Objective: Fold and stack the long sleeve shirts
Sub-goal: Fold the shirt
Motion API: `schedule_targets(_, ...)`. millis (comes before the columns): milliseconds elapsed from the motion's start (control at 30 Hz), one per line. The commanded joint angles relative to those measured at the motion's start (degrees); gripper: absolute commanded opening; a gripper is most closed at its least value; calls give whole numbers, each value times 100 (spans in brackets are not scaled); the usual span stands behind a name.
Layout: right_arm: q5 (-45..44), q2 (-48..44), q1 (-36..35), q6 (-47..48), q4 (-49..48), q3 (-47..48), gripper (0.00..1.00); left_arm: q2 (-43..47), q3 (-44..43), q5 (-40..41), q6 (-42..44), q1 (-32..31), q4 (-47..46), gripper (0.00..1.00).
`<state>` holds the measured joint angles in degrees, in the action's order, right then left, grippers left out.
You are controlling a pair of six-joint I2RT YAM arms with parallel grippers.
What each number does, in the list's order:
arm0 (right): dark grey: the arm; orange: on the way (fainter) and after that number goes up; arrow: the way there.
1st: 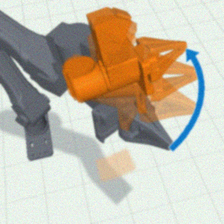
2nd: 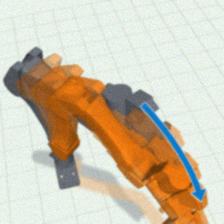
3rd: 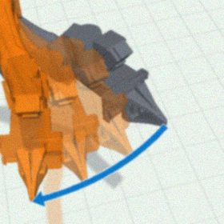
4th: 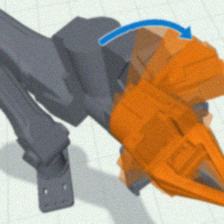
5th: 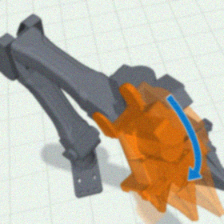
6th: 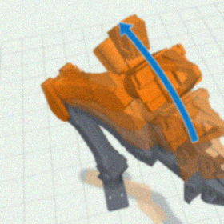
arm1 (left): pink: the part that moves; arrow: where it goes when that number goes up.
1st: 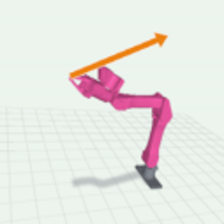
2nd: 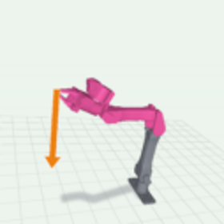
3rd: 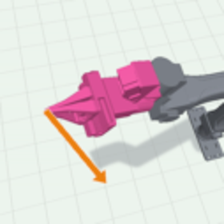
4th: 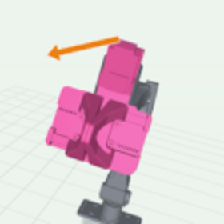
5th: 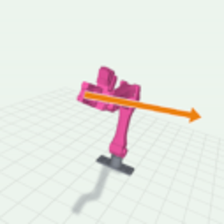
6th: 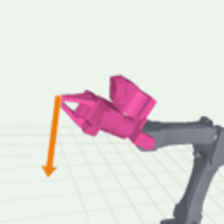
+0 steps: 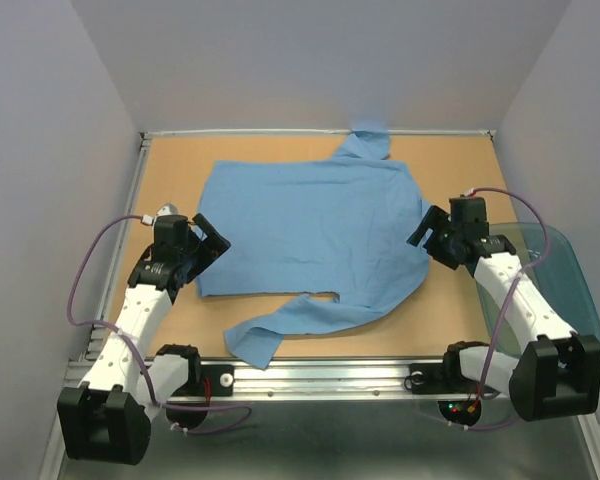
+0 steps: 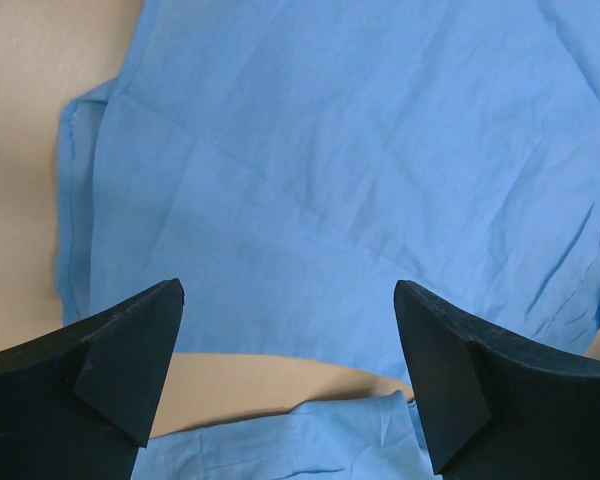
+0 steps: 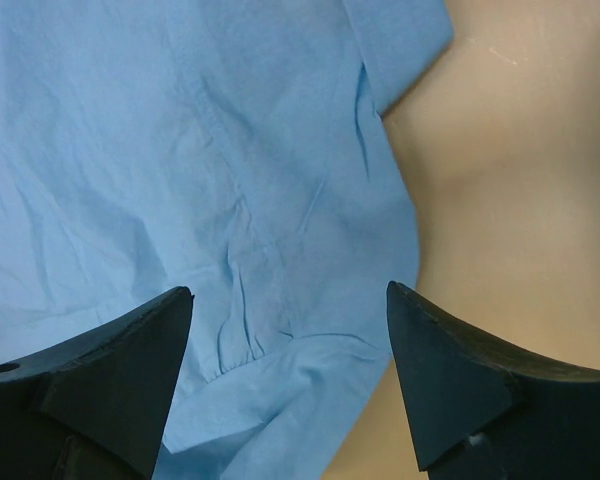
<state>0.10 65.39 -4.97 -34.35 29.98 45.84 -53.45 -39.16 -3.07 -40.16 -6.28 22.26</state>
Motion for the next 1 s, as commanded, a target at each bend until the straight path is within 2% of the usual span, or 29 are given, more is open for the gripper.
schedule_targets(0, -450, -272, -21, -283, 728, -365, 84, 194, 496, 210, -668, 22, 613, 99)
schedule_targets(367, -19, -298, -30, -511, 589, -1139, 81, 116, 1287, 158, -1398, 22, 192, 95)
schedule_targets(533, 245, -149, -21, -547, 457, -1280, 76, 10, 1446, 122, -1530, 13, 199, 91)
schedule_targets(733, 491, -52, -21, -529, 298, -1429, 66, 283, 1455, 263, -1714, 22, 331, 87)
schedule_targets(833, 605, 18, -30, -485, 237, -1447, 61, 125, 1428, 465, -1767, 22, 279, 80)
schedule_targets(900, 632, 36, -30, -485, 202, -1438, 58, -77, 1420, 526, -1758, 22, 191, 69)
schedule_targets(967, 684, 36, -30, -494, 175, -1456, 54, -148, 1420, 570, -1749, 22, 156, 61)
